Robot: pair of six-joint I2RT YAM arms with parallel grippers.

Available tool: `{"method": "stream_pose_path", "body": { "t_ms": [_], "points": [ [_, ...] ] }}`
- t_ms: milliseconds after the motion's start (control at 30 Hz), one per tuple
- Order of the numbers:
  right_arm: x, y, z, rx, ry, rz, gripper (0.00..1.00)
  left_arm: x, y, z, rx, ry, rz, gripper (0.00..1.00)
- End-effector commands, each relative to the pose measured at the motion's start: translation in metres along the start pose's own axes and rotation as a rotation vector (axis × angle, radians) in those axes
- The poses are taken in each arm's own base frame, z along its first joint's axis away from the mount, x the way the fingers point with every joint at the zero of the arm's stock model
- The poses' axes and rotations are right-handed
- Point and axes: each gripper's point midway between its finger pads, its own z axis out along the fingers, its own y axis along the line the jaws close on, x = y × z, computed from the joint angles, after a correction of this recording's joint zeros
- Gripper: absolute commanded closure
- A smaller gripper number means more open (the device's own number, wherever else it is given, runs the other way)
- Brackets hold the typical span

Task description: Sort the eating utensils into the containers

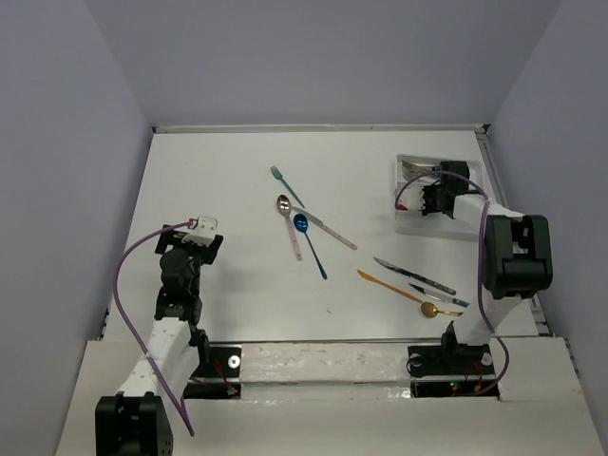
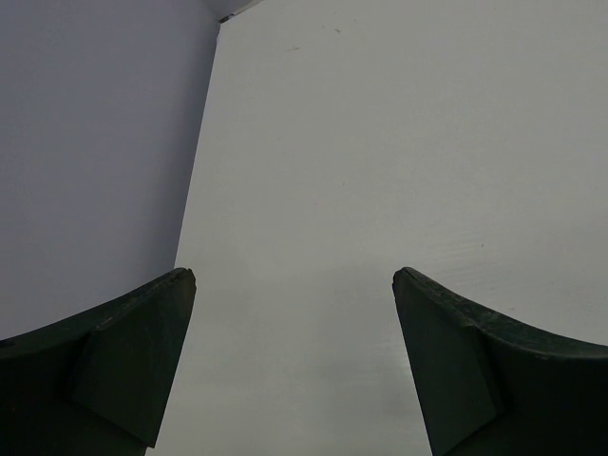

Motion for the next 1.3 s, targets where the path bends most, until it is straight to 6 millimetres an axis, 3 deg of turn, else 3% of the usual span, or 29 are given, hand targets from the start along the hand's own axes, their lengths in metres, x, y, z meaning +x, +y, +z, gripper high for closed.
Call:
{"method": "stream_pose_path", "body": {
  "t_ms": [0, 67, 100, 133, 233, 333, 467, 600, 633, 667, 733, 767, 833, 867, 900, 933, 1000, 1067, 1167, 1267],
  "points": [
    [0.008, -0.029, -0.002, 0.066, 0.02, -0.02, 1.0, -0.008, 0.009, 0.001, -0.043, -0.043, 0.001, 0.01],
    [0.008, -0.028, 0.001, 0.065, 0.017, -0.02, 0.86, -0.008, 0.009, 0.001, -0.043, -0.043, 0.001, 0.01],
    [0.008, -0.029, 0.002, 0.073, 0.016, -0.014, 0.67, -0.008, 0.009, 0.001, -0.043, -0.043, 0.001, 0.01],
    [0.008, -0.028, 0.003, 0.073, 0.016, -0.012, 0.57, -0.007, 0.008, 0.001, -0.041, -0.04, 0.002, 0.01],
    [0.006, -0.042, -0.002, 0.127, 0.004, 0.02, 0.34, -0.008, 0.008, 0.001, -0.041, -0.043, 0.003, 0.01],
    [-0.001, -0.06, -0.012, 0.184, -0.049, 0.086, 0.29, -0.008, 0.009, 0.001, -0.042, -0.045, 0.004, 0.01],
    [-0.014, -0.116, -0.058, 0.352, -0.147, 0.147, 0.29, -0.008, 0.009, 0.001, -0.042, -0.048, 0.004, 0.01],
    [-0.082, -0.173, -0.116, 0.508, -0.437, 0.287, 0.28, -0.008, 0.008, 0.001, -0.042, -0.047, 0.003, 0.01],
    [-0.102, -0.194, -0.147, 0.528, -0.558, 0.479, 0.24, -0.008, 0.009, 0.001, -0.042, -0.048, 0.002, 0.01],
    [-0.136, -0.203, -0.164, 0.508, -0.647, 0.561, 0.24, -0.008, 0.009, 0.001, -0.042, -0.048, 0.002, 0.01],
    [-0.167, -0.218, -0.192, 0.435, -0.739, 0.735, 0.31, -0.009, 0.009, 0.0, -0.046, -0.049, 0.002, 0.01],
    [-0.203, -0.211, -0.203, 0.318, -0.841, 0.863, 0.35, -0.009, 0.01, 0.0, -0.05, -0.051, 0.001, 0.01],
    [-0.24, -0.196, -0.203, 0.163, -0.919, 1.035, 0.41, -0.01, 0.011, -0.001, -0.057, -0.056, 0.0, 0.01],
    [-0.256, -0.186, -0.199, 0.11, -0.935, 1.067, 0.41, -0.01, 0.012, -0.001, -0.059, -0.056, -0.001, 0.01],
    [-0.284, -0.171, -0.198, 0.053, -0.947, 1.064, 0.41, -0.01, 0.011, -0.002, -0.057, -0.059, -0.001, 0.01],
    [-0.299, -0.151, -0.175, -0.014, -0.902, 1.103, 0.4, -0.009, 0.01, -0.002, -0.053, -0.061, 0.0, 0.01],
    [-0.325, -0.116, -0.152, -0.119, -0.808, 1.105, 0.39, -0.01, 0.009, -0.002, -0.049, -0.067, 0.001, 0.01],
    [-0.341, -0.089, -0.117, -0.211, -0.698, 1.113, 0.39, -0.009, 0.01, -0.002, -0.055, -0.065, 0.0, 0.01],
    [-0.357, -0.042, -0.081, -0.326, -0.538, 1.091, 0.39, -0.011, 0.012, -0.003, -0.063, -0.071, -0.004, 0.01],
    [-0.359, -0.017, -0.064, -0.344, -0.455, 1.087, 0.39, -0.012, 0.013, -0.003, -0.065, -0.074, -0.008, 0.01]
  ]
}}
